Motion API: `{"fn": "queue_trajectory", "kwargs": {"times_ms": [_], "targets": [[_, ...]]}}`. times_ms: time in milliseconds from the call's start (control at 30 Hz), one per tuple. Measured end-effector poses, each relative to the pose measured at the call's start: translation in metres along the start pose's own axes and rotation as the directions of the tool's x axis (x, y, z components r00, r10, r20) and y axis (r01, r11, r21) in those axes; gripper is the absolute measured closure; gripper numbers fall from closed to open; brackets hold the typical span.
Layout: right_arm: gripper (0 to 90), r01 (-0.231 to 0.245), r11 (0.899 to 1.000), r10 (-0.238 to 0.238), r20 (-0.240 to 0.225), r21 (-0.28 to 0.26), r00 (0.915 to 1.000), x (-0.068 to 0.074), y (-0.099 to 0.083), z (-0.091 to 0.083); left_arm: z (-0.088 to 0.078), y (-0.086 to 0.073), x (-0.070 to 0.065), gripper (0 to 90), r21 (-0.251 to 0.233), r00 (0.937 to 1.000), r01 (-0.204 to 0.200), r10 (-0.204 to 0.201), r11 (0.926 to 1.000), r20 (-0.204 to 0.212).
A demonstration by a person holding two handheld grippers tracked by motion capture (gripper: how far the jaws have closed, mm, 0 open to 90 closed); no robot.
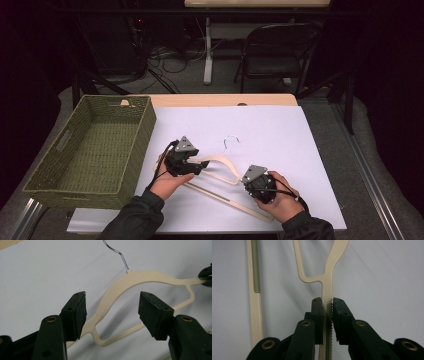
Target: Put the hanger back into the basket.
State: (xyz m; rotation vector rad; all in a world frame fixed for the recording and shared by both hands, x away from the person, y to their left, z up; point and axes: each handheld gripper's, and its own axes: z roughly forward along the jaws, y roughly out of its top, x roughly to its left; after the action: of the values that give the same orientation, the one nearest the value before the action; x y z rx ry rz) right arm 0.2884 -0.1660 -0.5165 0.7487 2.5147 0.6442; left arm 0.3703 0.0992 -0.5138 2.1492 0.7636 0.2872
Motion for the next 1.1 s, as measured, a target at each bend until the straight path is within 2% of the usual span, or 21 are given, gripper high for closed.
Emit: {"fn": "queue_trajectory", "kwargs": {"times_ms": [33,67,133,200,267,333,367,500,633,833,1033,1100], "targets": [[79.2,-0.003,1.000,0.003,0.006,-0.015,1.0000,0.001,0.000,0.001,0.004,0.000,0.001,40.1,0.003,1.0000,-0.009,0.009,1.0000,0.000],[79.2,-0.002,1.000,0.002,0.007,-0.008,1.0000,0.001,0.000,0.000,0.006,0.000,0.001,40.1,0.004,1.0000,-0.007,0.007,1.0000,0.000],[79.2,0.002,1.000,-0.002,-0.006,-0.031,1.0000,0.000,0.000,0.001,0.012,-0.001,0.003,40.2,0.020,1.0000,0.006,-0.006,0.9998,0.004],[79.2,0.010,1.000,-0.010,0.009,0.000,0.9999,0.001,0.001,-0.001,0.016,-0.002,0.005,40.1,0.034,0.9999,0.011,-0.011,0.9994,-0.001],[79.2,0.008,1.000,-0.008,0.005,-0.002,1.0000,0.002,0.001,-0.001,0.020,-0.003,0.007,40.2,0.051,1.0000,0.007,-0.007,0.9987,-0.004],[79.2,0.017,1.000,-0.016,0.022,-0.016,0.9996,0.002,0.001,-0.001,0.021,-0.003,0.008,40.1,0.059,1.0000,0.006,-0.006,0.9982,-0.003],[79.2,0.012,0.999,-0.013,-0.004,-0.043,0.9999,0.002,0.001,0.001,0.023,-0.004,0.008,40.1,0.069,1.0000,-0.003,0.003,0.9976,-0.004],[79.2,0.021,1.000,-0.020,0.026,-0.016,0.9995,0.003,0.002,-0.001,0.027,-0.005,0.007,40.3,0.089,0.9998,-0.019,0.019,0.9959,-0.007],[79.2,0.020,0.999,-0.019,0.018,-0.028,0.9996,0.004,0.001,-0.001,0.032,-0.007,0.008,44.6,0.117,0.9993,-0.030,0.033,0.9927,-0.019],[79.1,0.029,0.999,-0.028,0.015,-0.027,0.9995,0.005,0.002,0.000,0.034,-0.008,0.009,56.7,0.135,0.9989,-0.031,0.035,0.9903,-0.030],[79.1,0.033,0.999,-0.033,0.013,-0.021,0.9994,0.005,0.001,-0.001,0.032,-0.007,0.007,61.2,0.140,0.9959,-0.080,0.085,0.9868,-0.030],[79.0,0.033,0.999,-0.033,0.016,-0.033,0.9993,0.005,0.001,0.001,0.031,-0.007,0.005,62.9,0.143,0.9939,-0.100,0.106,0.9846,-0.031]]}}
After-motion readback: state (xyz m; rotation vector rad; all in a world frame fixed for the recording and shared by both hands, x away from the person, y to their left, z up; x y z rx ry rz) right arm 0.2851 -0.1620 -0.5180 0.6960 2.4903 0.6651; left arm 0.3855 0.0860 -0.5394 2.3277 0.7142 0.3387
